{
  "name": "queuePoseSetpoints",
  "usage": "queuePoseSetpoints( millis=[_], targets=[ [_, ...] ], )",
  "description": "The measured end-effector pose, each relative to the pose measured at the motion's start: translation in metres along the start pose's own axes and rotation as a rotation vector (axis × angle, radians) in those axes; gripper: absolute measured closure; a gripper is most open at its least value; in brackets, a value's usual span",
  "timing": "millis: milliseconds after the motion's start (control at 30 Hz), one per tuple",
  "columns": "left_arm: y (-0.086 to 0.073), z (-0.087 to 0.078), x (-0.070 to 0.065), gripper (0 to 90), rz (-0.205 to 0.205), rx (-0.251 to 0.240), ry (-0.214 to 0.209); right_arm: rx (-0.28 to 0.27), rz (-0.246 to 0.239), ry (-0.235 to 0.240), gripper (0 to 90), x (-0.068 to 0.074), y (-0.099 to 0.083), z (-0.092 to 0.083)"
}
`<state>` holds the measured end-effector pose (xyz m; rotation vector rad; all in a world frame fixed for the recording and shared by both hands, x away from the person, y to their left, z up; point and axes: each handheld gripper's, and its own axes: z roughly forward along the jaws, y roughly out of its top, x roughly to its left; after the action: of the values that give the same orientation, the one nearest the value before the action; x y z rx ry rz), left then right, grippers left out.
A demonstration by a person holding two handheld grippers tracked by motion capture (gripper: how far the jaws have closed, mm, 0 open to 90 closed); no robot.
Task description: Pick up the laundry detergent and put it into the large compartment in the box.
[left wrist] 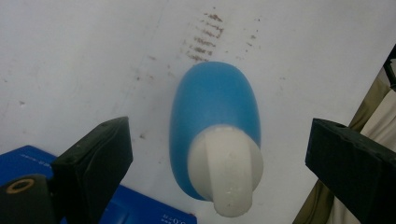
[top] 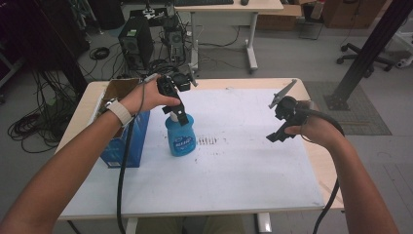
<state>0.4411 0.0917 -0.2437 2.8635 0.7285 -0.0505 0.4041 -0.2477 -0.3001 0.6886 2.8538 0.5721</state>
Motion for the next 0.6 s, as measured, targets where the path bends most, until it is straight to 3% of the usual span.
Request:
queuePoseSetpoints(
  millis=[600],
  targets=[
    [0.001, 0.012, -0.001, 8.2, -0.003, 0.009, 0.002, -0.003, 0.0, 0.001, 8.3, 0.0, -0.001, 0.0]
  ],
)
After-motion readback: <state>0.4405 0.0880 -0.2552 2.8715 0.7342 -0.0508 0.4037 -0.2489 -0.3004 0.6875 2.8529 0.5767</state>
